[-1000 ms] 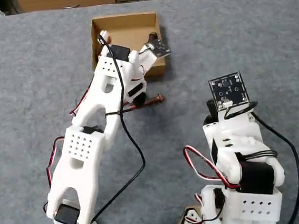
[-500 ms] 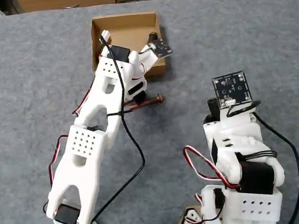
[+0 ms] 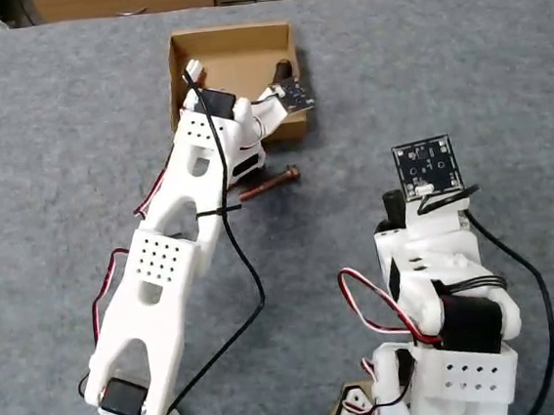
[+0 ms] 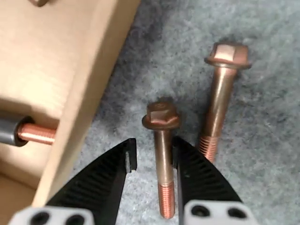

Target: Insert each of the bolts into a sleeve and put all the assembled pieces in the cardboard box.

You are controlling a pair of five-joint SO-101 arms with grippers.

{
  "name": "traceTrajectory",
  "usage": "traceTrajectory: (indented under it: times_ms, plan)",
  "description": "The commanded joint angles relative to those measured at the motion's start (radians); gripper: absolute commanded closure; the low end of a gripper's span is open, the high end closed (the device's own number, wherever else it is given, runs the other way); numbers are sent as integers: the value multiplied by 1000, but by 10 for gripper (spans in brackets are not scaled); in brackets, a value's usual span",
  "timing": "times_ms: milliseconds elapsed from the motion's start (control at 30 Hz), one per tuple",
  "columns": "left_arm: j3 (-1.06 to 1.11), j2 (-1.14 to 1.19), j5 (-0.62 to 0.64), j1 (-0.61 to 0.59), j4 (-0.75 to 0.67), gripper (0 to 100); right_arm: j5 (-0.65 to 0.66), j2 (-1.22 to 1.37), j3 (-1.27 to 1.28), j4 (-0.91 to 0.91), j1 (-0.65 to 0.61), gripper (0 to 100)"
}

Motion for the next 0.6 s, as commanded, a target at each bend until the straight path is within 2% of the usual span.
traceTrajectory:
  times_ms: [0, 67, 167, 233, 433, 567]
  plan:
    - [-37, 2, -6, -3, -31, 869, -8, -8, -5, -23, 19, 997]
    - [-41, 18, 5, -5, -60, 895, -8, -8, -5, -25, 19, 997]
    - [-44, 19, 64, -11, -64, 991, -8, -10, -7, -25, 18, 997]
    - [-78, 19, 103, -15, -51, 976, -8, -10, -5, -44, 13, 997]
    - [-325, 31, 213, -11, 104, 981, -8, -21, -15, -172, 10, 997]
    - [-404, 16, 353, -15, 170, 981, -8, -117, -18, -199, -81, 997]
